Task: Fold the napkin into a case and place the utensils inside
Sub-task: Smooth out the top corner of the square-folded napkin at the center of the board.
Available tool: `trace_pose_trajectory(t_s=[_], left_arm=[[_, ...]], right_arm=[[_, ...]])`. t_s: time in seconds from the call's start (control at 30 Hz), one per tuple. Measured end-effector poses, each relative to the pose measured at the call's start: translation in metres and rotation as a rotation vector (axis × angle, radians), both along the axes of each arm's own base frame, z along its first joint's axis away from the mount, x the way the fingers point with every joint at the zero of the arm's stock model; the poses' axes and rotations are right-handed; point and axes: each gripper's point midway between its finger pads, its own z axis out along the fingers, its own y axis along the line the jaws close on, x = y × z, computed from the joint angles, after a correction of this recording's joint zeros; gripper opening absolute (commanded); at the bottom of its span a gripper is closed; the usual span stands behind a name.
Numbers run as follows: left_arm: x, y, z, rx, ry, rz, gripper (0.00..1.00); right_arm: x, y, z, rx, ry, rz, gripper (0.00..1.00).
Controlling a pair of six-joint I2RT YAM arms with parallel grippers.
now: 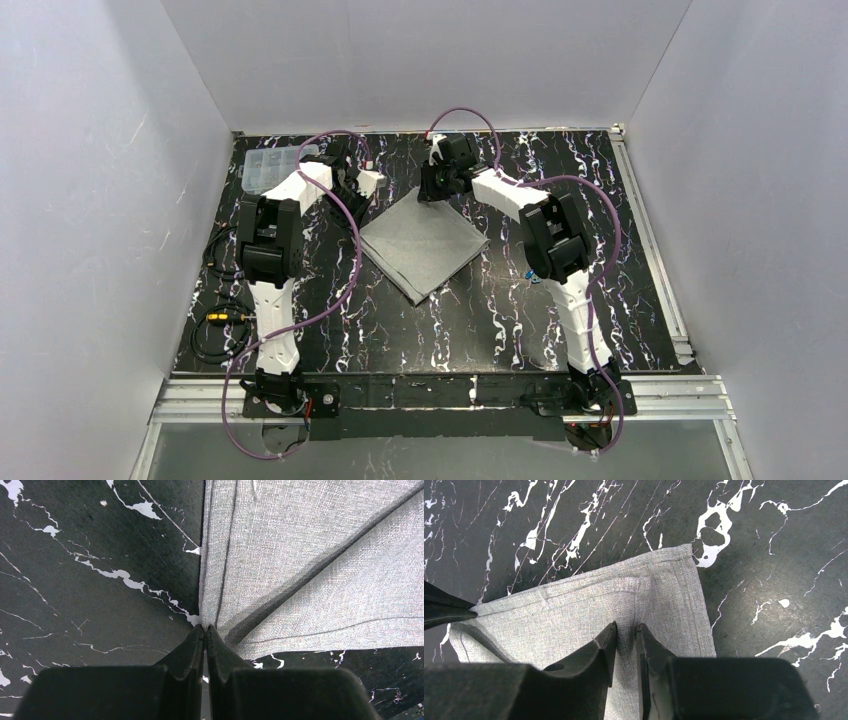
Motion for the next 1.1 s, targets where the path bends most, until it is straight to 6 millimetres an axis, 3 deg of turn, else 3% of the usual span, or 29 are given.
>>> trace_pose_trajectory(t_s=[0.1,0.23,0.4,0.5,0.57,0.8,0.93,1.03,1.1], left_arm=[[0.000,0.000,0.001,0.003,0.001,-0.004,0.04],[-0.004,-0.001,0.003,0.008,0.014,-0.020,0.04],[-0.006,-0.004,0.011,0.005,0.022,-0.040,0.03],[-0.007,-0.004,0.013,0.004,0.026,-0.044,0.03],[-0.009,-0.003,0.013,0.007,0.033,-0.048,0.03],[-0.010,0.000,0.014,0.023,0.038,-0.054,0.11],[-0.006,0.002,0.021,0.030,0.027,-0.052,0.20],[-0.005,0.005,0.024,0.034,0.021,-0.047,0.30],[-0.005,0.006,0.025,0.037,0.022,-0.047,0.31]], right_arm=[[0.000,0.000,0.000,-0.002,-0.001,-0.004,0.36],[0.004,-0.004,-0.001,-0.016,-0.008,-0.028,0.49],[0.008,-0.004,0.000,-0.030,-0.034,-0.051,0.52],[0.009,-0.003,-0.001,-0.040,-0.041,-0.062,0.61],[0.010,-0.004,-0.001,-0.050,-0.047,-0.075,0.62],[0.000,-0.021,0.000,-0.103,-0.056,-0.131,0.51],[-0.011,-0.021,0.026,-0.049,-0.055,-0.101,0.46],[-0.017,-0.015,0.047,0.029,-0.044,-0.050,0.29],[-0.020,-0.012,0.052,0.084,-0.016,-0.022,0.24]])
